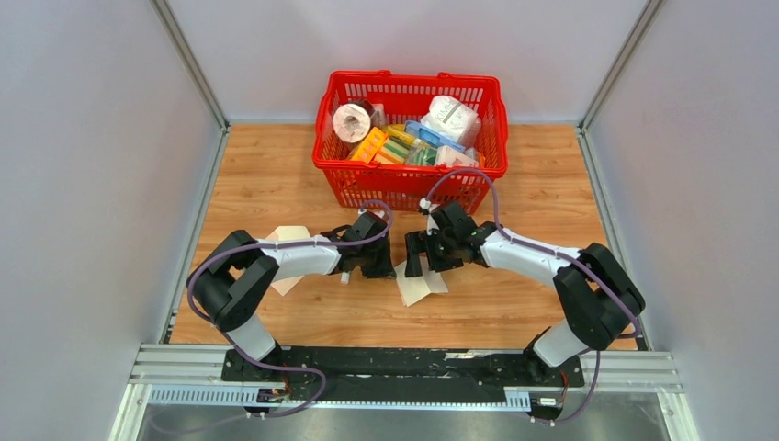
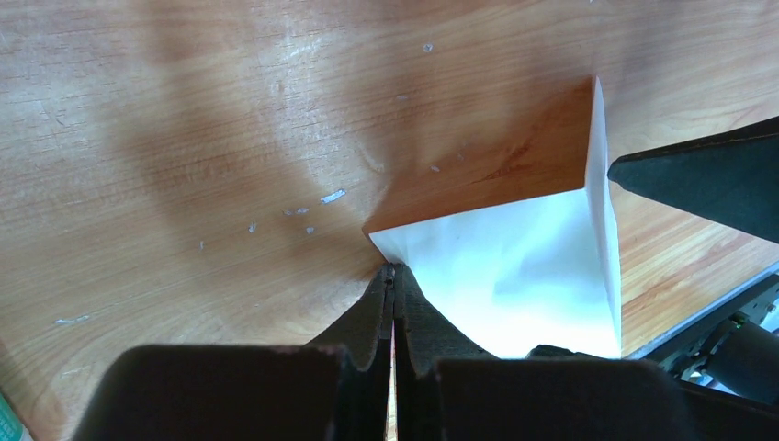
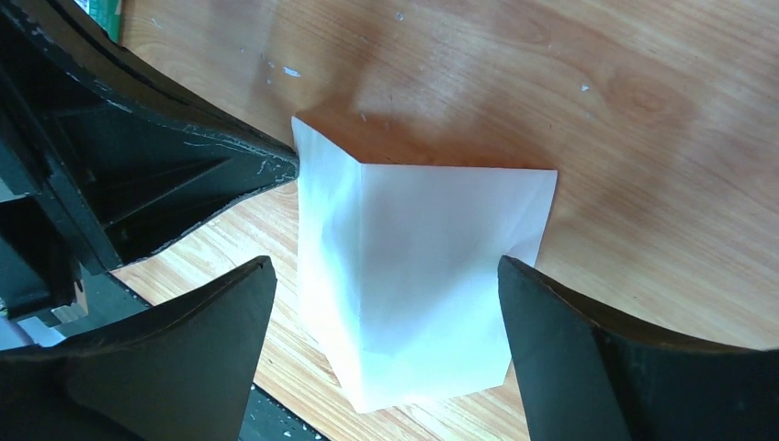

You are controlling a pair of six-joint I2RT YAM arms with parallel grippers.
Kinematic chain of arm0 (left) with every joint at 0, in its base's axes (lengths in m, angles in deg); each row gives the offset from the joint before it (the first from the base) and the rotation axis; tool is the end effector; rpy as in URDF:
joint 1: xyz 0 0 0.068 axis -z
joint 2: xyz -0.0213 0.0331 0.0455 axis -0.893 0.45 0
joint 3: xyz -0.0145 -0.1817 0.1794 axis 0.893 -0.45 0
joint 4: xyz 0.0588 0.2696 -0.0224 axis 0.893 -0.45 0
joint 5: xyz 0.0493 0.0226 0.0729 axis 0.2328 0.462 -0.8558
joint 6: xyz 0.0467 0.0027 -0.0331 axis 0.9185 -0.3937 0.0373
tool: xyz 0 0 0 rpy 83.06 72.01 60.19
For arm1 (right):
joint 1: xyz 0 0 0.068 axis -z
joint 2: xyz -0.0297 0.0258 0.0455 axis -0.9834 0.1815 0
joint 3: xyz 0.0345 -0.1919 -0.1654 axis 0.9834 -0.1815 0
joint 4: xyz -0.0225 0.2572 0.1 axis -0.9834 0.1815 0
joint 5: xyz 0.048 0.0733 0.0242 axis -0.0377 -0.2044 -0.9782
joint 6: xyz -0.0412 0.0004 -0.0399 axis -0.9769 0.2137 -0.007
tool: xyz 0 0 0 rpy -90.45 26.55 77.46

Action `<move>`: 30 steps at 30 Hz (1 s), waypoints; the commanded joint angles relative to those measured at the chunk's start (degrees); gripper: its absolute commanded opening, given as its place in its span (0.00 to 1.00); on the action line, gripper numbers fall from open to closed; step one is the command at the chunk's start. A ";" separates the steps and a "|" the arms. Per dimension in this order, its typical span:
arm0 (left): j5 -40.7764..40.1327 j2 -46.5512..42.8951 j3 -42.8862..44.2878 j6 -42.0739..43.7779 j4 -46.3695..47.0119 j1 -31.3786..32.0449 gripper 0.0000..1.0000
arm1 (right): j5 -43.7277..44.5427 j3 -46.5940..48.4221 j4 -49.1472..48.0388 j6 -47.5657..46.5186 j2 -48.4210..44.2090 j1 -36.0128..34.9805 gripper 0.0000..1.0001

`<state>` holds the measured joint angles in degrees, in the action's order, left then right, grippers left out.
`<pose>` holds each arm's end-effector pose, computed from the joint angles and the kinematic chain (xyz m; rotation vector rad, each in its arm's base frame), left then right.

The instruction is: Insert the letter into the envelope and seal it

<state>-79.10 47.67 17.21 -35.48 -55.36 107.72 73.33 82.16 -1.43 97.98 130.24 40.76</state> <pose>0.2279 -0.2303 0.1111 -0.0491 2.7064 -0.7361 0.2361 0.2030 0.1445 -0.4815 2.6755 0.6912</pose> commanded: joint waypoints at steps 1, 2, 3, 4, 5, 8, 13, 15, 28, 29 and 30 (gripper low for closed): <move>-0.26 1.39 0.96 1.25 -0.27 -0.17 0.00 | 4.98 2.93 1.82 -1.71 0.98 -1.82 0.95; -0.17 1.39 0.96 1.25 -0.35 -0.17 0.00 | 6.20 3.36 2.44 -1.80 1.07 -2.26 0.95; -0.17 1.39 0.96 1.25 -0.35 -0.17 0.00 | 7.61 3.63 3.05 -1.80 1.07 -2.69 0.95; -0.17 1.39 1.05 1.25 -0.35 -0.26 0.00 | 8.75 4.07 3.58 -1.72 0.98 -3.05 0.96; -0.17 1.39 0.87 1.25 -0.44 -0.26 0.00 | 10.16 4.25 4.11 -1.54 0.72 -3.40 0.96; -0.17 1.48 0.96 1.25 -0.44 -0.17 0.00 | 14.03 5.04 5.43 -0.66 0.19 -4.28 0.98; 0.00 1.39 0.87 1.25 -0.27 -0.26 0.00 | 18.44 5.21 6.75 -0.22 1.68 -5.34 1.00; 0.00 1.30 0.87 1.25 -0.44 -0.17 0.00 | 16.68 5.04 6.14 -0.05 2.65 -5.42 1.00; 0.00 1.13 0.78 1.25 -0.35 -0.17 0.00 | 1.30 4.16 0.95 3.20 3.62 -5.42 1.00; 0.00 1.04 0.87 1.16 -0.44 -0.17 0.00 | 0.60 4.07 0.51 3.99 3.62 -5.42 1.00; 0.00 1.04 0.78 1.16 -0.35 -0.17 0.00 | -0.10 4.16 0.07 4.43 3.45 -5.42 1.00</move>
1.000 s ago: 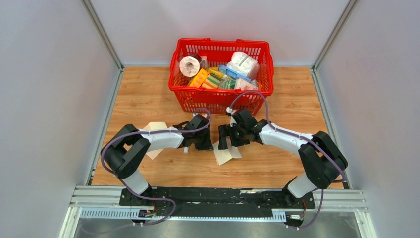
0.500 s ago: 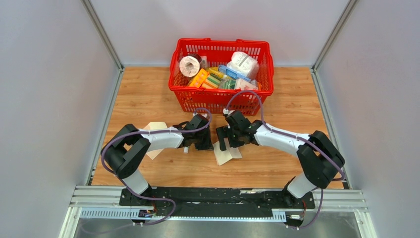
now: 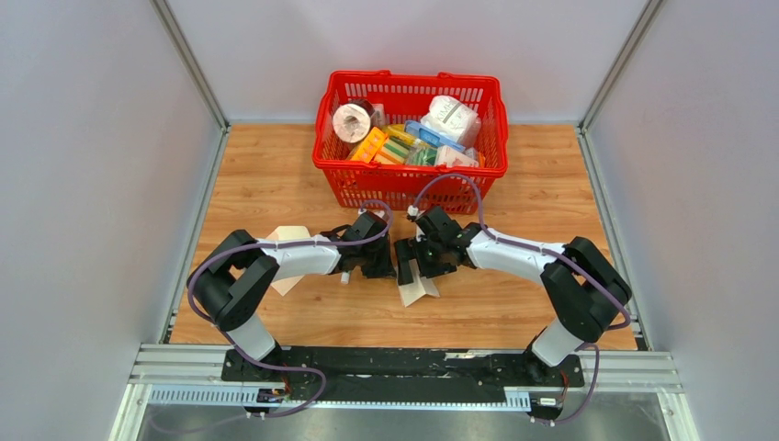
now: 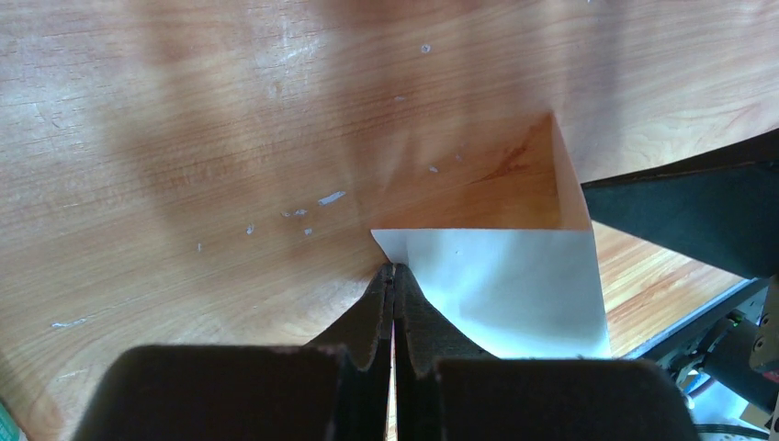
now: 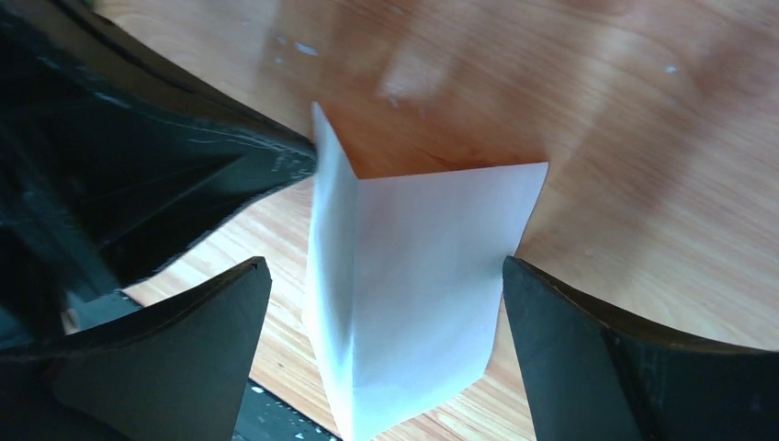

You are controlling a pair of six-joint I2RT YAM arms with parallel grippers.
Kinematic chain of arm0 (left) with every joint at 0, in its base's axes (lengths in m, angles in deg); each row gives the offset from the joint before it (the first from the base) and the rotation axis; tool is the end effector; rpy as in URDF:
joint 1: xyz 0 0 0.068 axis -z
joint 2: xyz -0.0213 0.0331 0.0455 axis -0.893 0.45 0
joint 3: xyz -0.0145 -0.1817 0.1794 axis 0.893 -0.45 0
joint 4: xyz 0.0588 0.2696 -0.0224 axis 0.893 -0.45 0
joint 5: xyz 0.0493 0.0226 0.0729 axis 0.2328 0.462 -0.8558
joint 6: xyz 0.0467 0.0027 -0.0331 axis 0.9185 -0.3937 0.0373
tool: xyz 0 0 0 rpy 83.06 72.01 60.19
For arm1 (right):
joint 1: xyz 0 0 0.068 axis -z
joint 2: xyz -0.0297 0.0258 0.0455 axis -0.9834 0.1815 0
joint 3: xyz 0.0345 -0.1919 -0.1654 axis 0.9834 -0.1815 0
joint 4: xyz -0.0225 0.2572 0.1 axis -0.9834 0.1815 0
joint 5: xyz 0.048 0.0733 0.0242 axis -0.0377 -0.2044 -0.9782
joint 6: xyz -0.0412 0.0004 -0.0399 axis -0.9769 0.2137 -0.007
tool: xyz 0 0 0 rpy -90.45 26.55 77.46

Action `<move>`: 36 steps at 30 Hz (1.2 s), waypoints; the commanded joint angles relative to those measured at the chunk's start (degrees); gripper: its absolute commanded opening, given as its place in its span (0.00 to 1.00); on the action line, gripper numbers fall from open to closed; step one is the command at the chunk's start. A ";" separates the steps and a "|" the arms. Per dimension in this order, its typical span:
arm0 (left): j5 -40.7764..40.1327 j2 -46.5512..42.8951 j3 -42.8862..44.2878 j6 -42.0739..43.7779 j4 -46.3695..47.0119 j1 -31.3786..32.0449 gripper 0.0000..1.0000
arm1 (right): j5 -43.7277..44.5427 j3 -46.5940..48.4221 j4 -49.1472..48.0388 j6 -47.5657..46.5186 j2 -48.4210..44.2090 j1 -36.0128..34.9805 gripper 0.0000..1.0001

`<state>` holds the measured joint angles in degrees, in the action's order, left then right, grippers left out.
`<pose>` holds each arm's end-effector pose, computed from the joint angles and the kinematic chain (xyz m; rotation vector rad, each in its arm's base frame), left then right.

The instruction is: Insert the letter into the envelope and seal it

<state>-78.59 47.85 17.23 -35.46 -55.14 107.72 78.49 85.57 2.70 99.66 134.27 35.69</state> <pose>0.2280 -0.2309 0.1105 -0.0447 2.7095 -0.7463 0.2255 0.2261 0.1367 -0.5311 2.7444 0.5641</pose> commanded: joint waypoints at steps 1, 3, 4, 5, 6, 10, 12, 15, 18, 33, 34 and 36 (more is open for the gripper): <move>-0.50 0.78 0.76 1.14 -0.66 -0.26 0.00 | -5.97 0.84 -4.41 3.10 -0.58 -0.35 1.00; -0.50 0.51 0.85 1.14 -0.66 -0.17 0.00 | -6.85 0.66 -5.29 4.16 -0.84 -0.44 1.00; -0.59 0.51 0.85 1.14 -0.57 -0.17 0.00 | -7.46 0.40 -5.99 4.86 -1.02 -0.44 1.00; -0.59 0.60 0.85 1.14 -0.66 -0.26 0.00 | -7.81 -0.04 -6.69 5.56 -1.28 -0.61 0.99; -0.59 0.60 0.94 1.14 -0.66 -0.26 0.00 | -7.99 -0.30 -7.48 6.26 -1.46 -0.70 0.98; -0.50 0.60 0.94 1.05 -0.48 -0.17 0.00 | -7.20 -2.06 -9.68 8.81 -1.72 -1.76 0.89; -0.41 0.51 0.85 1.05 -0.31 -0.17 0.00 | -6.50 -2.94 -10.30 9.96 -1.90 -1.85 0.79; -0.24 0.42 0.76 1.05 -0.40 -0.17 0.00 | -5.36 -3.56 -10.21 10.49 -2.34 -1.93 0.63; -0.15 0.34 0.76 1.05 -0.40 -0.17 0.00 | -4.31 -3.56 -9.51 10.75 -2.86 -1.93 0.56; 0.11 -7.20 2.25 2.45 -5.13 -0.78 0.05 | -1.05 -3.12 -4.59 9.70 -9.18 -0.88 0.00; 0.38 -8.35 1.91 2.98 -5.58 -1.40 0.09 | -1.75 -3.29 -4.50 9.61 -9.89 -0.36 0.00; 1.25 -13.01 1.21 4.12 -7.07 -2.45 0.22 | -4.03 -3.38 -4.67 9.43 -12.26 0.87 0.00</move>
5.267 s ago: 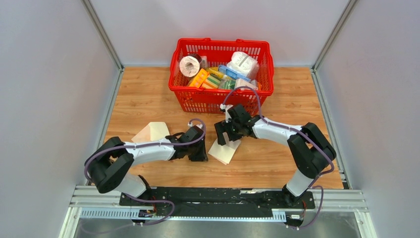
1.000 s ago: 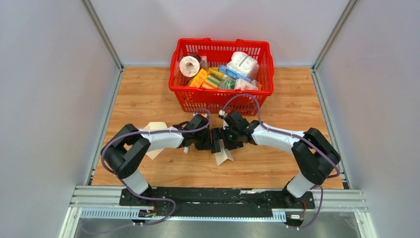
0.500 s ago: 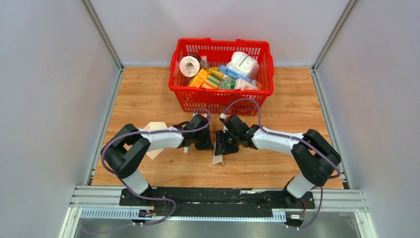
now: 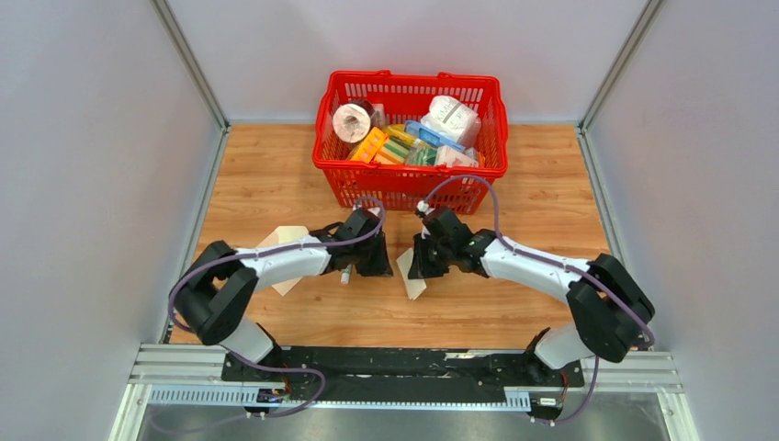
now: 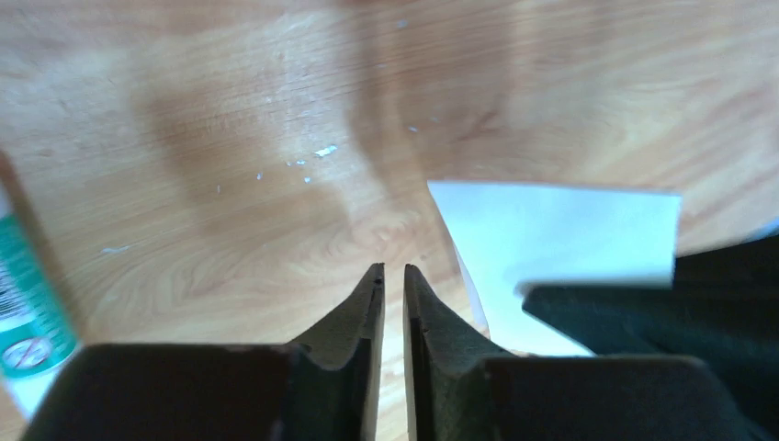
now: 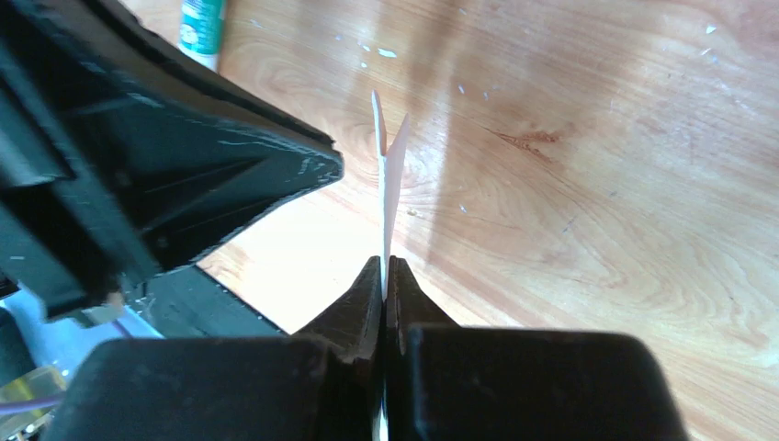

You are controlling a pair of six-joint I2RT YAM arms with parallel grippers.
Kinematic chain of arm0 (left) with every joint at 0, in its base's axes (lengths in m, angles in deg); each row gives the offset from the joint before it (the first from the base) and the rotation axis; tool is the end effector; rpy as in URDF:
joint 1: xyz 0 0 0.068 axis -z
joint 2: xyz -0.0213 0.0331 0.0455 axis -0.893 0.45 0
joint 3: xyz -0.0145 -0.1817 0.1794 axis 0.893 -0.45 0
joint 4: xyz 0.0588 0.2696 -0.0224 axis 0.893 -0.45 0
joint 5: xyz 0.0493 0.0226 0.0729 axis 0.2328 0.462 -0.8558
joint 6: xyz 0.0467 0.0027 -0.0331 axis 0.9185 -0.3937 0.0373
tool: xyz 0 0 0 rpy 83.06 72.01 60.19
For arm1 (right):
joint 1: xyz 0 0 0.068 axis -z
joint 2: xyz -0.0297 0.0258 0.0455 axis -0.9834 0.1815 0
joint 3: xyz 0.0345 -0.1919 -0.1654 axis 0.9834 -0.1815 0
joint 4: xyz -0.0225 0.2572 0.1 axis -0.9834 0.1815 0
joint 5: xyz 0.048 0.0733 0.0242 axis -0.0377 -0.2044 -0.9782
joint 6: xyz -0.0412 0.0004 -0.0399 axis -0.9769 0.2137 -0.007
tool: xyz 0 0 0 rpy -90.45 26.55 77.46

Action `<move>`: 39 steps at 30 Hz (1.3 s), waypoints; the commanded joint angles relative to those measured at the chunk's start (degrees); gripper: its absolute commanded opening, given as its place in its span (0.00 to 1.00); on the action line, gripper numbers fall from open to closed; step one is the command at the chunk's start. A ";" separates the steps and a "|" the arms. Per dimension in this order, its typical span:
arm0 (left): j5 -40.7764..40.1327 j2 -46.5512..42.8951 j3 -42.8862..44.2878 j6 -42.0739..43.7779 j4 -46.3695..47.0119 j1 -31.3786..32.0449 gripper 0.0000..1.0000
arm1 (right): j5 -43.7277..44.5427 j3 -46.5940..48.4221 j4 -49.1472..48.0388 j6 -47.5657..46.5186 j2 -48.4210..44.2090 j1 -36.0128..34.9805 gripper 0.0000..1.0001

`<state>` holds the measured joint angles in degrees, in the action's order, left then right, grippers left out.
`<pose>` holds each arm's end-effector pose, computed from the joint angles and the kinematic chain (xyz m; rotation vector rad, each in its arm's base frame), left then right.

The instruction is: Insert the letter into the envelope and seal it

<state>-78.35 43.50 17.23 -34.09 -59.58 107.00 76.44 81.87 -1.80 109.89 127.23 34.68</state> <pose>0.2252 -0.2228 0.1283 -0.0277 2.7059 -0.7389 0.2132 0.2238 0.1582 -0.3308 2.6885 0.7480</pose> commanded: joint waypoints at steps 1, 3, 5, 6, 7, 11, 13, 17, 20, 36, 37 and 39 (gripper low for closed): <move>1.63 -12.15 0.85 3.10 -3.51 -2.26 0.27 | -3.46 0.23 -0.43 -0.62 -6.45 2.49 0.00; 3.47 -17.69 -0.20 3.89 -4.57 -4.10 0.41 | -6.80 0.40 -1.84 -0.09 -9.00 3.37 0.00; 6.72 -23.06 -1.61 3.72 -4.49 -6.12 0.51 | -9.53 1.19 -2.89 0.87 -11.46 3.90 0.00; 8.91 -24.83 -2.39 3.11 -4.48 -6.83 0.54 | -10.85 1.63 -3.68 1.57 -12.25 4.08 0.00; 10.58 -27.63 -2.75 2.75 -3.96 -8.40 0.54 | -12.34 2.15 -4.38 2.19 -13.22 4.17 0.00; 17.27 -33.01 -3.55 0.55 -1.94 -10.78 0.58 | -16.83 3.65 -8.95 5.70 -15.24 4.26 0.00; 18.86 -34.15 -2.49 0.64 -2.99 -10.88 0.59 | -18.06 4.44 -10.62 7.02 -16.21 4.26 0.00; 20.08 -35.92 -1.09 0.29 -3.87 -11.14 0.63 | -19.74 6.64 -12.48 8.78 -17.53 4.26 0.00; 21.23 -37.06 -0.56 -0.41 -2.90 -11.23 0.65 | -20.53 7.60 -13.70 10.01 -18.06 4.26 0.00; 30.02 -40.31 -0.38 -10.17 10.37 -12.55 0.62 | -23.69 6.64 -26.44 18.36 -18.85 4.26 0.00; 30.20 -40.23 -0.29 -10.35 10.37 -12.46 0.61 | -23.87 6.29 -27.58 19.23 -18.77 4.26 0.00; 30.72 -40.14 -0.29 -11.05 10.37 -12.46 0.59 | -24.13 5.76 -30.22 20.55 -18.50 4.26 0.00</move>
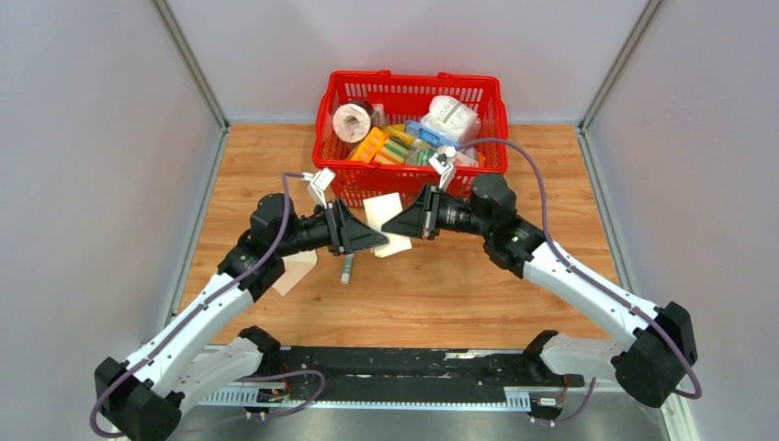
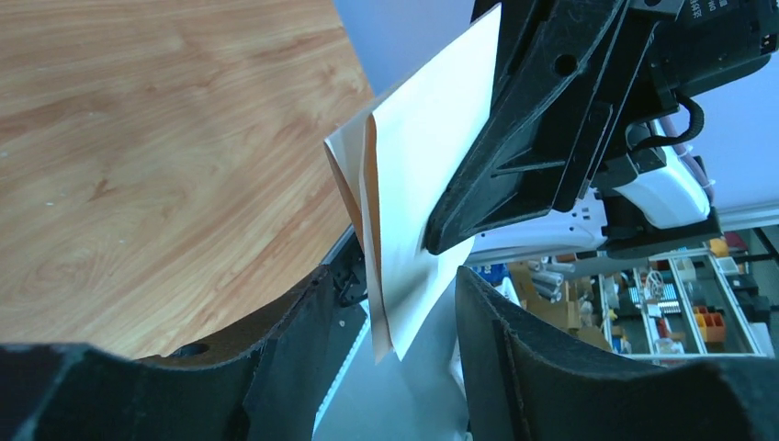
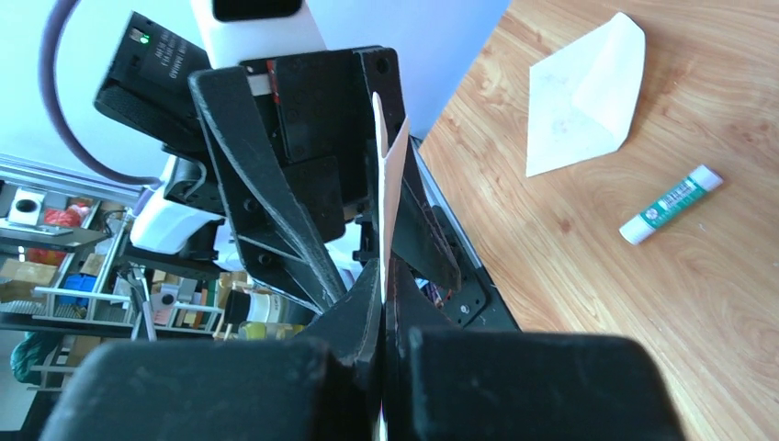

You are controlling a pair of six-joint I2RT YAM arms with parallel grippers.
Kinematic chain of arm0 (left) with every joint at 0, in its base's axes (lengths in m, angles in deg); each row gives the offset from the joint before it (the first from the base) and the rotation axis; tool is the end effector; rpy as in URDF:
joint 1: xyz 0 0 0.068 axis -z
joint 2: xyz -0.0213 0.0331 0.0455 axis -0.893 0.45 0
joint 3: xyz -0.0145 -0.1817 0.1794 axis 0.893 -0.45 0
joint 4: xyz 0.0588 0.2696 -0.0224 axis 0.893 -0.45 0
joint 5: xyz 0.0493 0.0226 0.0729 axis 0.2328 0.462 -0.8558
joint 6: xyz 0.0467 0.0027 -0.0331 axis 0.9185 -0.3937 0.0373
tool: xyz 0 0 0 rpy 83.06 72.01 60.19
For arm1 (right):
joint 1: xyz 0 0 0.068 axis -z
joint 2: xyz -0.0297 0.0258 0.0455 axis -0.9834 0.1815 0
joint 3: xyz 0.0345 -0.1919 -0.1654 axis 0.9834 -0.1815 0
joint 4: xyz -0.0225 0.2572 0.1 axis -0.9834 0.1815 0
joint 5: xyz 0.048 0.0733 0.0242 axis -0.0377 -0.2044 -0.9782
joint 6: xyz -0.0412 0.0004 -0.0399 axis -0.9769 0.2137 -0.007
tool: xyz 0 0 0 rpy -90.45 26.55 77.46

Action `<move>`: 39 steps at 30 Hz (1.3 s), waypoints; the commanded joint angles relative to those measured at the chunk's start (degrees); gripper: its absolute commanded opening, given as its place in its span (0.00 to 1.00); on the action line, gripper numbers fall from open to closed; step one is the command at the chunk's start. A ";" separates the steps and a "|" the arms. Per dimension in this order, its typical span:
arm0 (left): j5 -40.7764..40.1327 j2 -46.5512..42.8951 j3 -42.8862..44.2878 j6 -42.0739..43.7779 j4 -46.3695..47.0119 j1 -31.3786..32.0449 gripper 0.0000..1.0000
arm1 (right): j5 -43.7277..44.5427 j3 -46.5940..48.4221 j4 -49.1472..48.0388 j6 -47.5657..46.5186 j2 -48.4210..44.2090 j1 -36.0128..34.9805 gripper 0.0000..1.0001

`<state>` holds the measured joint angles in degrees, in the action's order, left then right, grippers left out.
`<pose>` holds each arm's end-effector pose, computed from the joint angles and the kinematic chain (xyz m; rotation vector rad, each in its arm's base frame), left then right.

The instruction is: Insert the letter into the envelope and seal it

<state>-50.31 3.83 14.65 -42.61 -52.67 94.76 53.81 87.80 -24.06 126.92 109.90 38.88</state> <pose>0.1884 -0.1431 0.3121 0.0966 2.0345 -1.5831 0.2131 0.2133 0.3216 -0.3229 2.0194 1.6192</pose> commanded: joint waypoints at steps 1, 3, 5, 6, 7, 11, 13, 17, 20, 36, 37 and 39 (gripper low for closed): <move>2.86 -0.29 2.29 -2.79 5.12 -0.22 0.56 | -1.95 -0.42 -9.29 4.41 -0.99 0.06 0.00; 3.21 -0.12 2.11 -3.66 5.74 -0.31 0.52 | -2.56 -0.69 -12.19 5.73 -0.73 0.06 0.00; 3.47 -0.03 2.20 -4.37 6.62 -0.31 0.49 | -2.74 -0.60 -12.81 6.26 -0.55 0.06 0.00; 3.47 -0.12 2.20 -4.55 7.24 -0.39 0.48 | -3.00 -0.51 -12.73 6.26 -0.21 0.06 0.00; 3.56 -0.12 2.37 -5.07 7.50 -0.39 0.46 | -2.92 -0.51 -12.55 6.26 -0.11 0.06 0.00; 3.65 -0.47 2.90 -5.60 7.77 -0.39 0.37 | -1.95 -0.78 -11.94 5.56 0.32 0.06 0.00; 3.65 -0.64 3.08 -5.78 7.59 -0.39 0.26 | -1.60 -0.86 -11.67 5.38 0.68 0.06 0.00; 3.21 -0.91 3.25 -5.43 5.93 -0.39 0.00 | 1.20 -0.43 -7.74 2.67 0.50 -0.03 0.21; 0.41 -0.91 3.60 -3.68 -0.27 -0.39 0.00 | 8.48 0.80 0.78 -2.25 -1.60 -0.38 0.57; -57.42 2.08 6.15 2.67 -43.19 -10.67 0.00 | 28.98 5.19 19.54 -17.46 4.43 -5.38 0.77; -59.70 1.91 6.15 1.88 -44.08 -10.76 0.00 | 29.42 6.24 18.66 -19.21 6.72 -6.52 0.77; -63.13 1.47 6.50 0.82 -47.93 -11.12 0.00 | 31.96 9.05 16.81 -22.55 11.64 -9.51 0.77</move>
<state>-102.59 6.49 20.79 -39.37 -92.85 84.27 80.33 91.60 -4.82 112.80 113.85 34.24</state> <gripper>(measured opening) 0.007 0.771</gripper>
